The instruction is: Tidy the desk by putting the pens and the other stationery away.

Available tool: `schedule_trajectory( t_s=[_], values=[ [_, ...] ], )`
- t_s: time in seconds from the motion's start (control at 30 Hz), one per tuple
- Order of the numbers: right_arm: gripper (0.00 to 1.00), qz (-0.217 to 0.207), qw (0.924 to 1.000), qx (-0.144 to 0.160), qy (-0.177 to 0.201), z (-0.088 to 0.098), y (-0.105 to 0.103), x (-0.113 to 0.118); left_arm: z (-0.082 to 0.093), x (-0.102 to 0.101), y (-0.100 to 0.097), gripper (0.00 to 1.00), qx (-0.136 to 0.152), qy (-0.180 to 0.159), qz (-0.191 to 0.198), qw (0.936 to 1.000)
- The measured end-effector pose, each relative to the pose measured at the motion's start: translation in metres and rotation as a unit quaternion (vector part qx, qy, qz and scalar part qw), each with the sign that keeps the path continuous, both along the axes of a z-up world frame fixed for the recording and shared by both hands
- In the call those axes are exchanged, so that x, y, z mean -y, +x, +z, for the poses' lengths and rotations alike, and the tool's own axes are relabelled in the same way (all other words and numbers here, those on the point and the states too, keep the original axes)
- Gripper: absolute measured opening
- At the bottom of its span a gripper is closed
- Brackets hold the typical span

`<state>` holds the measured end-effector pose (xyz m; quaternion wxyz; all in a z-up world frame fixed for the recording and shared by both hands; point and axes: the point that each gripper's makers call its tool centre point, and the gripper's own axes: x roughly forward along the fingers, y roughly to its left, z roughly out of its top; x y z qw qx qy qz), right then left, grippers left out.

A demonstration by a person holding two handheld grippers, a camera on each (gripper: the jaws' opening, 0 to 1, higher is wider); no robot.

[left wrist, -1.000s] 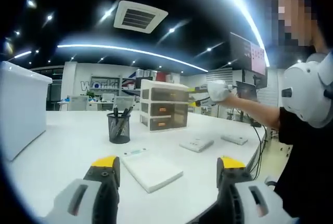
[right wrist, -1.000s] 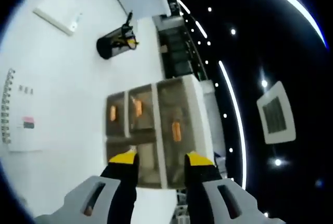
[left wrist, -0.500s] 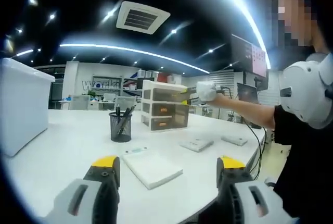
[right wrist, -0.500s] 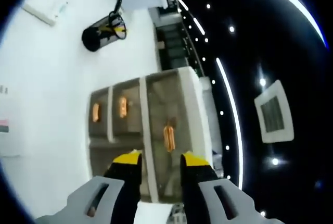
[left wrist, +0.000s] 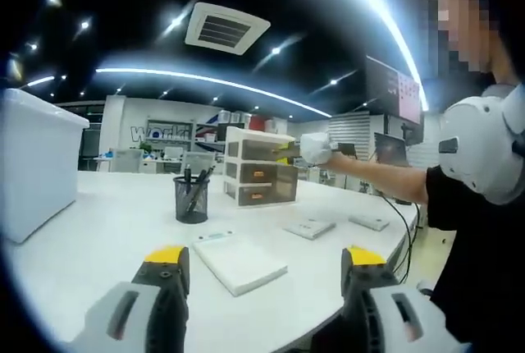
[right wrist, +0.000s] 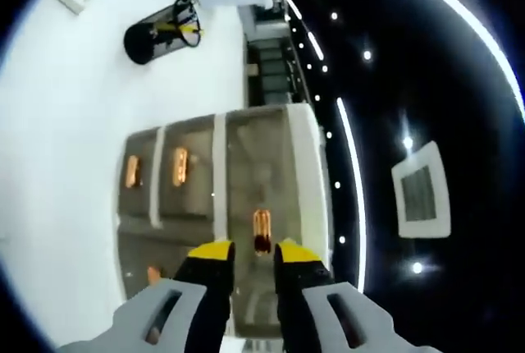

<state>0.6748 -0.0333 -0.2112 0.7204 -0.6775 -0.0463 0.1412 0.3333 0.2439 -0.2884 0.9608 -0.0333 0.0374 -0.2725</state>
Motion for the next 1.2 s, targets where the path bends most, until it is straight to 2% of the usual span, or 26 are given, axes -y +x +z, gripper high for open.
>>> schedule_trajectory(
  t_s=[0.2,0.43,0.9,1.2],
  values=[
    [0.12,-0.003,0.9992,0.028,-0.026,0.002,0.003,0.001,0.000,0.000,0.000,0.74,-0.001,-0.001,-0.001,1.0000],
    [0.08,-0.001,0.9984,0.041,-0.038,0.006,0.006,0.002,0.001,0.003,0.002,0.74,-0.004,-0.005,-0.008,0.9999],
    [0.06,0.009,0.9973,0.048,-0.055,0.005,0.007,0.002,0.009,0.016,0.005,0.73,-0.001,0.003,-0.026,0.9997],
    [0.05,0.013,0.9973,0.045,-0.057,0.005,-0.005,0.004,0.012,0.022,0.002,0.73,0.003,0.005,-0.033,0.9994]
  ],
)
